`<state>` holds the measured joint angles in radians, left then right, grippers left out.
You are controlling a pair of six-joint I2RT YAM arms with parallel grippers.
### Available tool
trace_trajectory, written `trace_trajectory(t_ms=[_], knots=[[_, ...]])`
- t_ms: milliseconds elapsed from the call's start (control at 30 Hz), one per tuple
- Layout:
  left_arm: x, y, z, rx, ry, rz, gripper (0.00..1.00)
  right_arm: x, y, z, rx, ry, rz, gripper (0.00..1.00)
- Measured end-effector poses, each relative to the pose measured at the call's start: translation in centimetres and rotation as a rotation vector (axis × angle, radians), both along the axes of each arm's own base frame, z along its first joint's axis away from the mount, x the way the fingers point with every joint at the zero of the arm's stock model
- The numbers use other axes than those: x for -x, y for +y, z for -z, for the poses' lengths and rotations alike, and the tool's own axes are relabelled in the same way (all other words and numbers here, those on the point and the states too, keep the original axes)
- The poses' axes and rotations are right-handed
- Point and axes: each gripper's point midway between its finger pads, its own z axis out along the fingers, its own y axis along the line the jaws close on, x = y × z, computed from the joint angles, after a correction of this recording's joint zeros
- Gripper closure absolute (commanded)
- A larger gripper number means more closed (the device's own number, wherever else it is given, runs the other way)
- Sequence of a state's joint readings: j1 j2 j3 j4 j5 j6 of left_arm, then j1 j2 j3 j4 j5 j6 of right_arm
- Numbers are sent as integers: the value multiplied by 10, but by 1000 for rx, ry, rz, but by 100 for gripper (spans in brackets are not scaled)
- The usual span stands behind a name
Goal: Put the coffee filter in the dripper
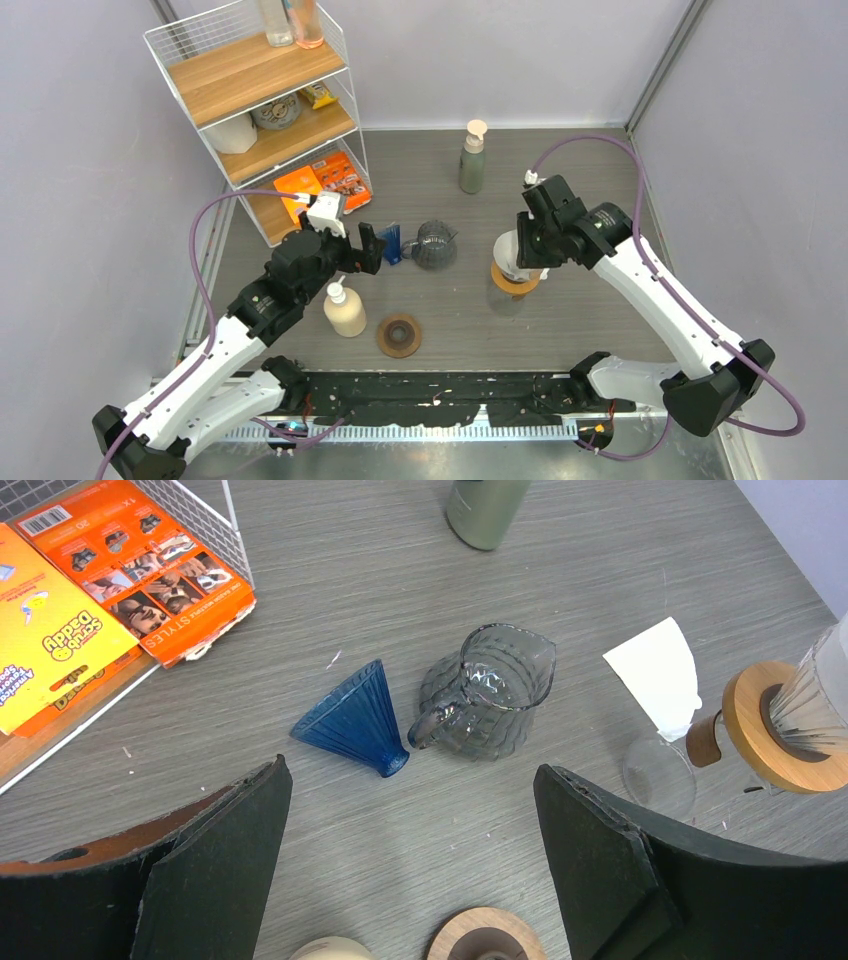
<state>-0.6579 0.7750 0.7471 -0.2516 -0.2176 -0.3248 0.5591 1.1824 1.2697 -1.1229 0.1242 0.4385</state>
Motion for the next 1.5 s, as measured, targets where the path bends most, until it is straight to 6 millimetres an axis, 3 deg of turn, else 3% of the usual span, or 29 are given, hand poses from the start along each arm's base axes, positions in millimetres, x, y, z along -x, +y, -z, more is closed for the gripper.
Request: trace_trajectory(t_ms=[933,1067,1233,1367,1433,1500], knots=[[-1,2,0,-6,-3,-10,0,-1,14,24,-21,63,-44,67],[-1,2,-1,-11,-9,-7,1,-2,12,20,-15,53,-42,67],[0,3,-3,-9,-16,-7,0,-10,11,-4,-19,-9,-27,63],[1,4,-6,-3,-23,-6,0,-15,10,-33,-53,-91,-19,55],[2,4,-7,1,-27,-6,1,-15,8,-47,-67,-133,-12,45],[2,5,-9,5,-32,-6,0,-15,3,-62,-77,-183,2,19]])
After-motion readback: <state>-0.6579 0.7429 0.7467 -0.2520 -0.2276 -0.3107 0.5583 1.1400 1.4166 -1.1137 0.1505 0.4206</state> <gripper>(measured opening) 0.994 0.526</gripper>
